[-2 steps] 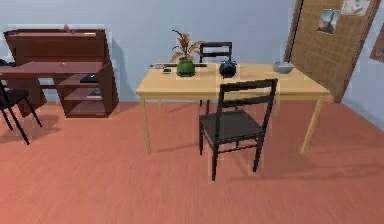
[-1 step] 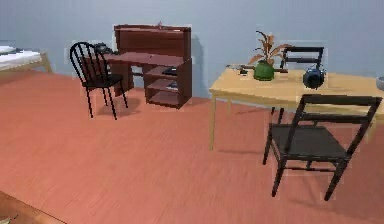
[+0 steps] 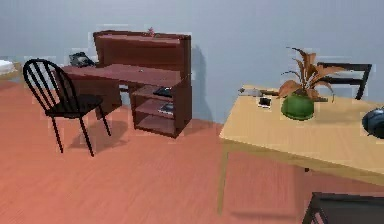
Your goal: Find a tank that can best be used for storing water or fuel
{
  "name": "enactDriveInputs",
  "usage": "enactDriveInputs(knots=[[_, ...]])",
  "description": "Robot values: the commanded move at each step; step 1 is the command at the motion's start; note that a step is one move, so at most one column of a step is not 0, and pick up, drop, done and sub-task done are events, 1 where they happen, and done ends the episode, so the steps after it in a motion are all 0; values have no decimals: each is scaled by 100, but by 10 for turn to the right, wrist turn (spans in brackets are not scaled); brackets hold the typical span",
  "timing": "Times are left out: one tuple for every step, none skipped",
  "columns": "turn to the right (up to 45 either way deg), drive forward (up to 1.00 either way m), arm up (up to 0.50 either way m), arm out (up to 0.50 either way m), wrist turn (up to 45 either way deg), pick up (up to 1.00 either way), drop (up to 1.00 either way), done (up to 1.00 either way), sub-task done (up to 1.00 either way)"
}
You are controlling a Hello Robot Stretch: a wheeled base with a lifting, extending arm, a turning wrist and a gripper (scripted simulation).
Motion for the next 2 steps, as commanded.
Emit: enactDriveInputs(knots=[[-450, 0, 0, 0, 0, 0, 0, 0, 0], [-180, 0, 0, 0, 0, 0, 0, 0, 0]])
